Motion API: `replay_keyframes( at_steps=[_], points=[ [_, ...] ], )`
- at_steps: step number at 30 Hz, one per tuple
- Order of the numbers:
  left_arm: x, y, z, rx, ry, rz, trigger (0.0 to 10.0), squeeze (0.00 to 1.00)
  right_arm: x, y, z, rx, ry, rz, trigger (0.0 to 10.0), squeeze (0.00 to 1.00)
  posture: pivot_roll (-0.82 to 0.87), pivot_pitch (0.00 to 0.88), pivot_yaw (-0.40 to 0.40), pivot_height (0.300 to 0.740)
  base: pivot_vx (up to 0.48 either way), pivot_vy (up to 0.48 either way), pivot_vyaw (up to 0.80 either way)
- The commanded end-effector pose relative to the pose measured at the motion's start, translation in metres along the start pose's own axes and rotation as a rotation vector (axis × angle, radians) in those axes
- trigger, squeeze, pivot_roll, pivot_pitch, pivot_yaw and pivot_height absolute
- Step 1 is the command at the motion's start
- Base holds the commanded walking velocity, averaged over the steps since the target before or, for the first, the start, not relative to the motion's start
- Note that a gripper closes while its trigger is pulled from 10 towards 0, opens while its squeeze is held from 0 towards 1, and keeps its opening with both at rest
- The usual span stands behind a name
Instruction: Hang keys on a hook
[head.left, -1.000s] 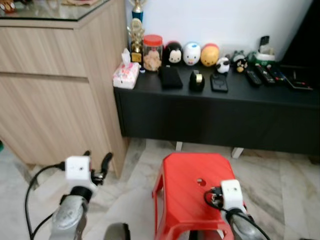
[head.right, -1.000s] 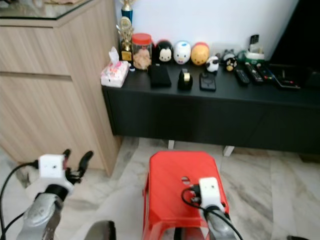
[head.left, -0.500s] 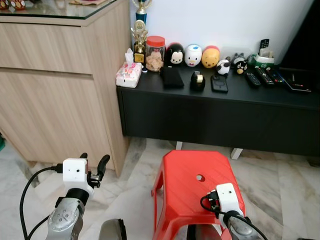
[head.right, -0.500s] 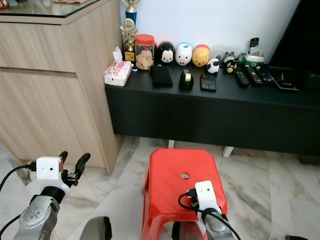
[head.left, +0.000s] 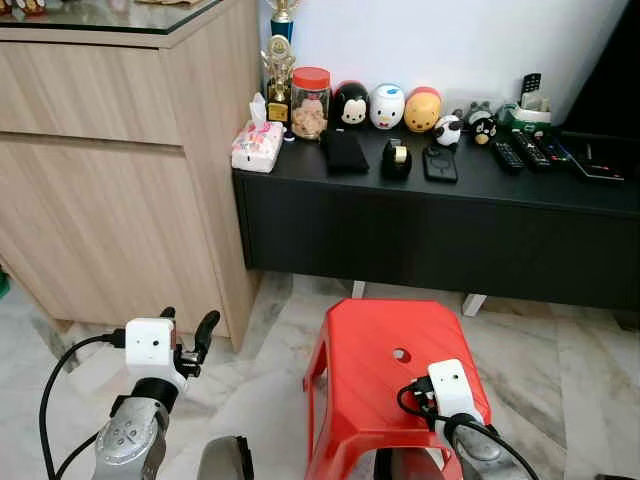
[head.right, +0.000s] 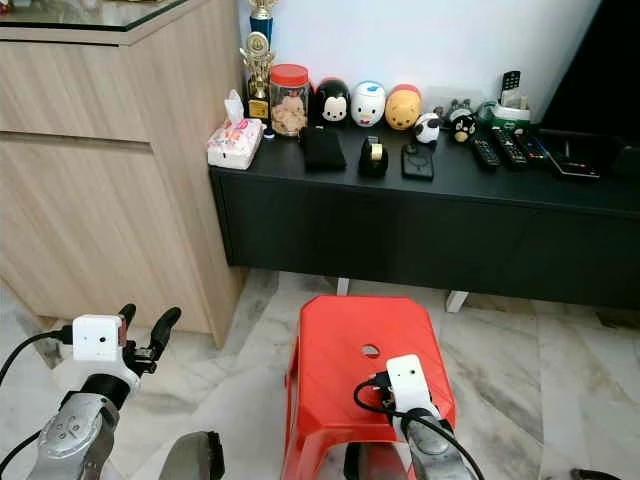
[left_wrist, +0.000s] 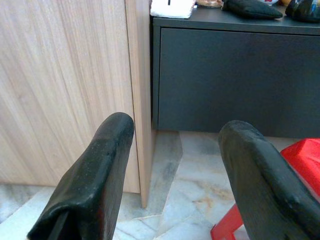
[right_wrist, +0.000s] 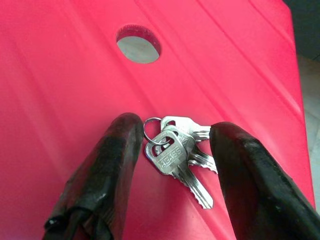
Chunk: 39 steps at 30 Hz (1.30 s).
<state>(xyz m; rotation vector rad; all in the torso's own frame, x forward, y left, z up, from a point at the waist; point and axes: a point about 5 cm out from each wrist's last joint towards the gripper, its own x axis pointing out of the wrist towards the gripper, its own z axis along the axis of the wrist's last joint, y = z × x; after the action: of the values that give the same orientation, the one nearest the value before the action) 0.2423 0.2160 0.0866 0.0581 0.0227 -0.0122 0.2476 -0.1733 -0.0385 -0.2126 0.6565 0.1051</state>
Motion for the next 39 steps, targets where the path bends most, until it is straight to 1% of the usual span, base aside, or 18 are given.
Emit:
replay_keyframes(
  at_steps=[1, 5, 6, 8, 10, 11, 18, 26, 38, 39],
  points=[
    [-0.001, -0.001, -0.003, -0.007, 0.017, -0.005, 10.0, 0.0, 0.0, -0.002, -0.004, -0.004, 0.029, -0.003, 10.0, 0.0, 0.11, 0.0, -0.074, 0.579, 0.0, 0.0, 0.0],
    [-0.001, -0.001, -0.003, -0.003, 0.017, -0.004, 10.0, 0.0, 0.001, -0.002, -0.002, -0.016, 0.028, 0.004, 10.0, 0.0, 0.11, 0.0, -0.072, 0.579, 0.0, 0.0, 0.0],
    [-0.001, -0.001, -0.002, -0.001, 0.016, -0.003, 10.0, 0.0, 0.001, -0.002, 0.001, -0.036, 0.011, 0.009, 10.0, 0.0, 0.11, 0.0, -0.072, 0.579, 0.0, 0.0, 0.0],
    [-0.001, -0.001, -0.002, 0.0, 0.015, -0.002, 10.0, 0.0, 0.002, -0.002, 0.003, -0.041, -0.003, 0.013, 10.0, 0.0, 0.11, 0.0, -0.071, 0.579, 0.0, 0.0, 0.0],
    [-0.001, -0.001, -0.002, -0.002, 0.013, -0.002, 10.0, 0.0, 0.002, 0.001, 0.009, -0.022, -0.053, 0.043, 10.0, 0.0, 0.11, 0.0, -0.07, 0.579, 0.0, 0.0, 0.0],
    [-0.001, -0.001, -0.002, -0.002, 0.014, -0.002, 10.0, 0.0, 0.002, 0.001, 0.01, -0.022, -0.06, 0.047, 10.0, 0.0, 0.11, 0.0, -0.07, 0.579, 0.0, 0.0, 0.0],
    [-0.001, -0.001, -0.002, -0.007, 0.013, -0.003, 10.0, 0.0, 0.001, 0.002, 0.007, -0.009, -0.059, 0.047, 10.0, 0.0, 0.11, 0.0, -0.07, 0.579, 0.0, 0.0, 0.0],
    [-0.001, -0.001, -0.002, -0.009, 0.017, -0.007, 10.0, 0.0, 0.0, -0.001, -0.002, -0.029, -0.005, 0.021, 10.0, 0.0, 0.11, 0.0, -0.07, 0.579, 0.0, 0.0, 0.0],
    [-0.001, -0.001, -0.002, -0.004, 0.02, -0.012, 10.0, 0.0, 0.001, 0.001, -0.007, -0.031, 0.045, 0.042, 10.0, 0.0, 0.11, 0.0, -0.067, 0.579, 0.0, 0.0, 0.0],
    [-0.001, -0.001, -0.002, -0.004, 0.02, -0.011, 10.0, 0.0, 0.001, 0.002, -0.007, -0.028, 0.044, 0.045, 5.4, 0.0, 0.12, 0.0, -0.067, 0.579, 0.0, 0.0, 0.0]
  ],
)
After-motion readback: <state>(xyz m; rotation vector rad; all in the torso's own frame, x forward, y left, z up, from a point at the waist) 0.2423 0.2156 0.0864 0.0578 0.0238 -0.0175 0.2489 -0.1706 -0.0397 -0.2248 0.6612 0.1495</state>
